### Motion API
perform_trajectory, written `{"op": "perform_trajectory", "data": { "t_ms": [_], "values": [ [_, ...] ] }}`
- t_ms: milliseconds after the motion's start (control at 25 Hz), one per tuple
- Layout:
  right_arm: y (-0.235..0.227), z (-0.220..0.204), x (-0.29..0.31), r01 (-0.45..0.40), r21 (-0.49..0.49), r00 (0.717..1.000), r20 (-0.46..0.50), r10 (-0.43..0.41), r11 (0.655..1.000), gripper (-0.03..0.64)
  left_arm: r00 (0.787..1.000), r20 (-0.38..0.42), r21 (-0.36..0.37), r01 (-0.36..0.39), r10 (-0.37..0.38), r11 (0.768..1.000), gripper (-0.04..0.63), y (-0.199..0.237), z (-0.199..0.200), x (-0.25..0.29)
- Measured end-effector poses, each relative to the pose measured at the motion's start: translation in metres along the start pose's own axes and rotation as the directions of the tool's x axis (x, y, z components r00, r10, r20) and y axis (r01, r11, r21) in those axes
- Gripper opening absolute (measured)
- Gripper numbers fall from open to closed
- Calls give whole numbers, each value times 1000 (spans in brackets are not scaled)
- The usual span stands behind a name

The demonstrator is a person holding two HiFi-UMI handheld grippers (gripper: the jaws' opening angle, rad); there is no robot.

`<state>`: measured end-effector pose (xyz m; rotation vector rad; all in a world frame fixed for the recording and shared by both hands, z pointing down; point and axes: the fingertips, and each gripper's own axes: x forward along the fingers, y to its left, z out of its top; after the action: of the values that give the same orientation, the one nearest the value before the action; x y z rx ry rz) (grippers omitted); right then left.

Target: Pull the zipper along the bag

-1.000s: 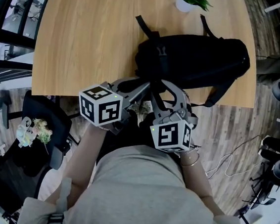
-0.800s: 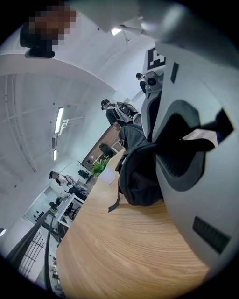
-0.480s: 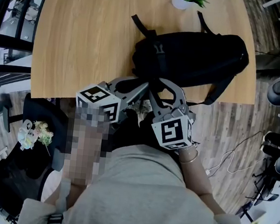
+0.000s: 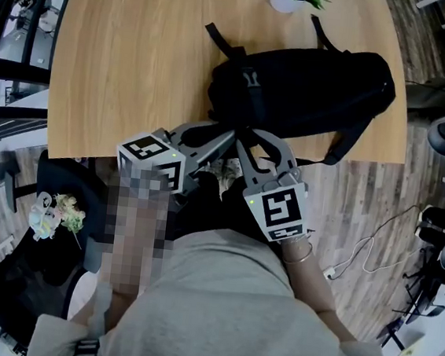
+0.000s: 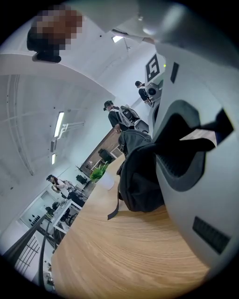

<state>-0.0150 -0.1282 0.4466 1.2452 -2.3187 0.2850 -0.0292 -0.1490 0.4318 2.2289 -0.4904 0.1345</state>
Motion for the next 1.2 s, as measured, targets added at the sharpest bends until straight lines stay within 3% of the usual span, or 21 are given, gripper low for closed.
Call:
{"op": "perform_trajectory", "data": {
  "t_ms": [240, 600, 960, 1200],
  "values": [
    [0, -8, -5, -36, 137, 999, -14, 38, 990, 64, 1000, -21, 43, -9, 10, 999, 61, -2, -2, 0],
    [-11, -12, -10, 12, 254, 1000, -16, -9, 967, 18, 998, -52, 139, -31, 39, 990, 61, -7, -4, -2],
    [-12, -7, -18, 45, 226, 999, -16, -43, 973, 11, 997, -28, 221, -63, 71, 973, 61, -8, -1, -3],
    [-19, 0, -26, 100, 198, 995, -7, -101, 975, 12, 997, 16, 225, -77, 75, 971, 61, -9, 6, -5]
  ]
}}
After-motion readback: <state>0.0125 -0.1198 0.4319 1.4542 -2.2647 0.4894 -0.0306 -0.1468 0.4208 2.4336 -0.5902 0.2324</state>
